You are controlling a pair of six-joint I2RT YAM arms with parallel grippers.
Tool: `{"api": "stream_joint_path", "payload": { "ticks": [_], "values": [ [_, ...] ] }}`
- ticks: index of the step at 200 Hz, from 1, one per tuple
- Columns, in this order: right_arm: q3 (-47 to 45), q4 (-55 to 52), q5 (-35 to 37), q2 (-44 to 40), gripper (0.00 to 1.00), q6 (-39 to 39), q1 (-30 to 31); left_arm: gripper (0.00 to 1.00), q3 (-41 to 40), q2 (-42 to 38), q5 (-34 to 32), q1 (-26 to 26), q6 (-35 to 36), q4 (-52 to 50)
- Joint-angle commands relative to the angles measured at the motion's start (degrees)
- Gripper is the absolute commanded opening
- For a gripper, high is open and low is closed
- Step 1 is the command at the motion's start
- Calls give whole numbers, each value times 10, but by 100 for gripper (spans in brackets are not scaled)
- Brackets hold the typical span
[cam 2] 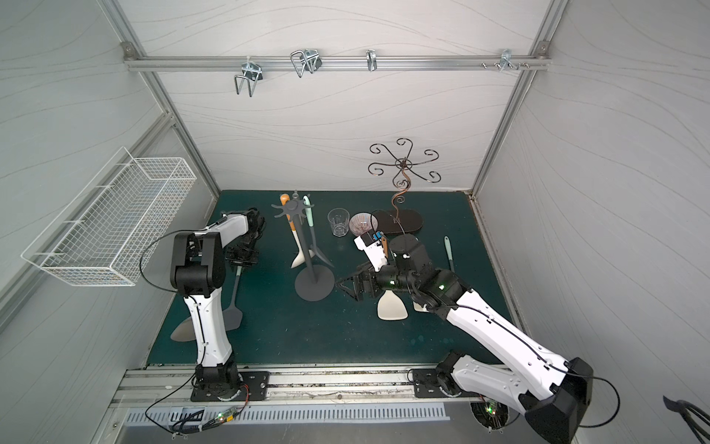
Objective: Take the spatula off the kitchen utensil rack
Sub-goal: Place the spatula at the center of the board.
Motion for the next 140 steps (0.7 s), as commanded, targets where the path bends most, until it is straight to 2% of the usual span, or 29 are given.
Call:
{"api": "stream_joint_path", "payload": {
  "ticks": [1,38,51,66,73,98,116,140],
  "values": [
    [-1,-12,-2,-10,99,1,3,42,13,8,13,2,-6,-19],
    [3,-17,-5,-10,99,0,4,54,33,-17,31,2,-2,-33],
    [2,-19,0,-10,99,-1,4,78,35,-41,35,2,1,-34],
    [3,-19,6,-12,99,-1,4,85,35,-78,41,4,2,-32],
    [3,-19,9,-14,99,0,4,98,34,-96,46,5,1,-29],
    [2,-19,9,-18,99,2,4,99,33,-161,58,4,-7,-28],
    [7,-27,14,-20,99,-1,4,99,8,-222,53,6,-16,-6],
    [16,-43,16,-24,99,-3,5,99,-18,-306,77,8,-37,13]
  ]
}}
